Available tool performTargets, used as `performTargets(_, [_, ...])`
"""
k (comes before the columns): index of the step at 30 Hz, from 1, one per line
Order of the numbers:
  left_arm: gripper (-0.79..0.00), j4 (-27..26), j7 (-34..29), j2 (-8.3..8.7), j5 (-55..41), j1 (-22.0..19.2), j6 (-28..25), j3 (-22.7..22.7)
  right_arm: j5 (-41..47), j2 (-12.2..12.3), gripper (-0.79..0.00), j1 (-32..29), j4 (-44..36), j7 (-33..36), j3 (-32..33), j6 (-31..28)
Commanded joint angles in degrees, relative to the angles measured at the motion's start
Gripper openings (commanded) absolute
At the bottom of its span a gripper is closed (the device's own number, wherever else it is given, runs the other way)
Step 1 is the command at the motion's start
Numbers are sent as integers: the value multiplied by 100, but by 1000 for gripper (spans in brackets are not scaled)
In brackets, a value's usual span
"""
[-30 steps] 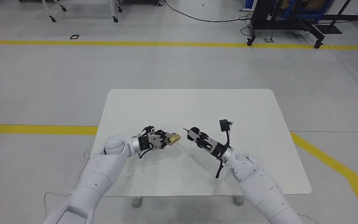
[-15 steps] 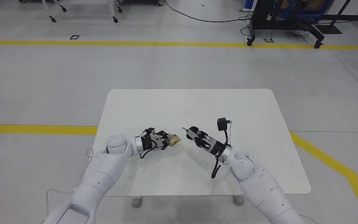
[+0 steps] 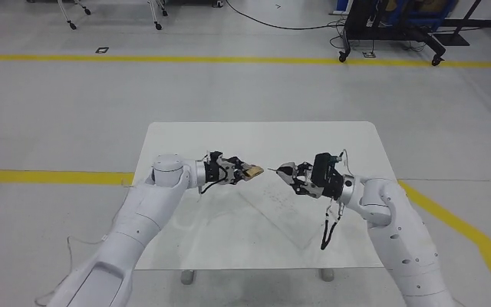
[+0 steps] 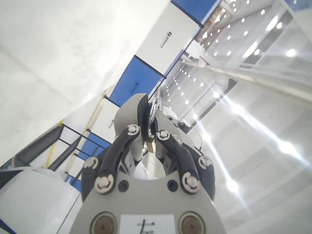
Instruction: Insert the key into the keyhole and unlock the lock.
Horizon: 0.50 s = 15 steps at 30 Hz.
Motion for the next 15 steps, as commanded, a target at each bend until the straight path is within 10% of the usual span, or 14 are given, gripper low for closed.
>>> performTargets(1, [-785,-286,-57,34,-126,63,-78,-137,-94,4,-785,-138,50,-51,-72,55])
performTargets(15, [-785,-673,587,148,529,209,617,-152,-729,19,-785,-314,75,-135,-170,441])
